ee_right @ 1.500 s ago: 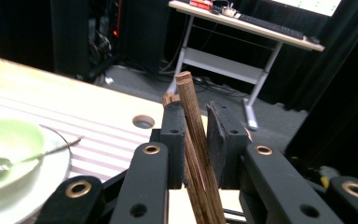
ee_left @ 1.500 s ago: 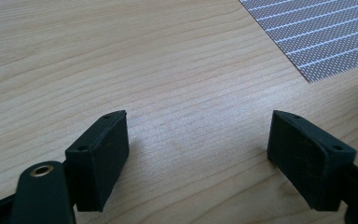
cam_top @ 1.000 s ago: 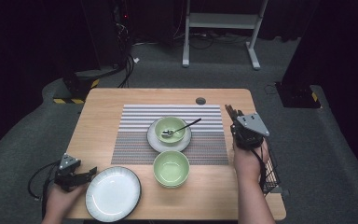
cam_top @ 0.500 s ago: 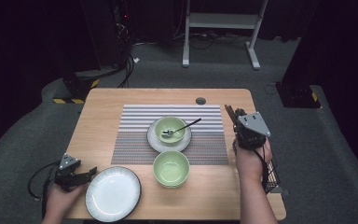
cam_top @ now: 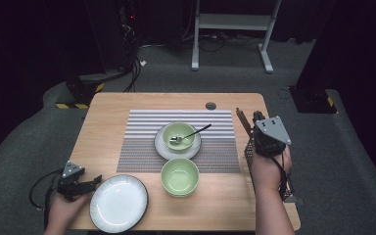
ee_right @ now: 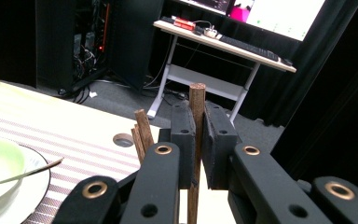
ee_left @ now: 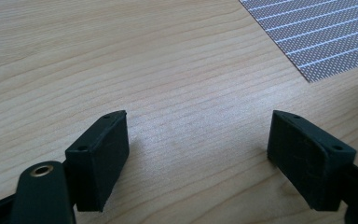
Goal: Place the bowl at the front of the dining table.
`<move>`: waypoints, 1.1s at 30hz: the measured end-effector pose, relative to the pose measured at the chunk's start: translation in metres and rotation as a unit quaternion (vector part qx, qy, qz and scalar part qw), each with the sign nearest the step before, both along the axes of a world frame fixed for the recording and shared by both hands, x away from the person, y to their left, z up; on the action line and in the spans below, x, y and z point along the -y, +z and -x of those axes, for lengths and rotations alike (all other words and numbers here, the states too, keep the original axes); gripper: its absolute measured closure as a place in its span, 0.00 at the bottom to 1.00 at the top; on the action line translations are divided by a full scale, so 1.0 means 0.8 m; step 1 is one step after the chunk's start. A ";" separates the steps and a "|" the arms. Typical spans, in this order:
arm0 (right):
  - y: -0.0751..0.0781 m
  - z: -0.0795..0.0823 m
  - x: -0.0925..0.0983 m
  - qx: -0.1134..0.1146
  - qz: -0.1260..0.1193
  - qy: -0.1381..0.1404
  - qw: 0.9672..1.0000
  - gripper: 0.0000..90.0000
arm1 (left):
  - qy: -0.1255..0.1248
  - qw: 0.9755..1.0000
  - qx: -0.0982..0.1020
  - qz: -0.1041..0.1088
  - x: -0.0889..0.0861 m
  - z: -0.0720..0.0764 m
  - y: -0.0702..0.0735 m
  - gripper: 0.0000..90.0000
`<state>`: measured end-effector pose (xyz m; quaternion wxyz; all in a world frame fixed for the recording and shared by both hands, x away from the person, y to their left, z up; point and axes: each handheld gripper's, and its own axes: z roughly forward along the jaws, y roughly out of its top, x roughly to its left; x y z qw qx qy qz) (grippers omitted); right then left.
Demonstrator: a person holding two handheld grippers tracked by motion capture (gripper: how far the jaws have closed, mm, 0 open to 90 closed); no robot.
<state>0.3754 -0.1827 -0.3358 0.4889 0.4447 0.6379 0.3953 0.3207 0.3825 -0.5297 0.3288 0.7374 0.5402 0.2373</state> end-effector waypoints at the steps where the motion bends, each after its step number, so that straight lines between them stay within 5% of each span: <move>1: 0.001 0.001 -0.001 0.001 0.003 0.000 1.000 0.93 | 0.000 1.000 0.000 0.000 0.000 0.000 0.000 0.23; 14: 0.008 0.012 -0.008 0.015 0.006 0.000 1.000 0.93 | 0.000 1.000 0.000 0.000 0.000 0.000 0.000 0.23; 33: 0.048 0.043 -0.031 0.067 0.016 0.022 0.997 0.93 | 0.000 1.000 0.000 -0.001 0.000 0.000 0.000 0.23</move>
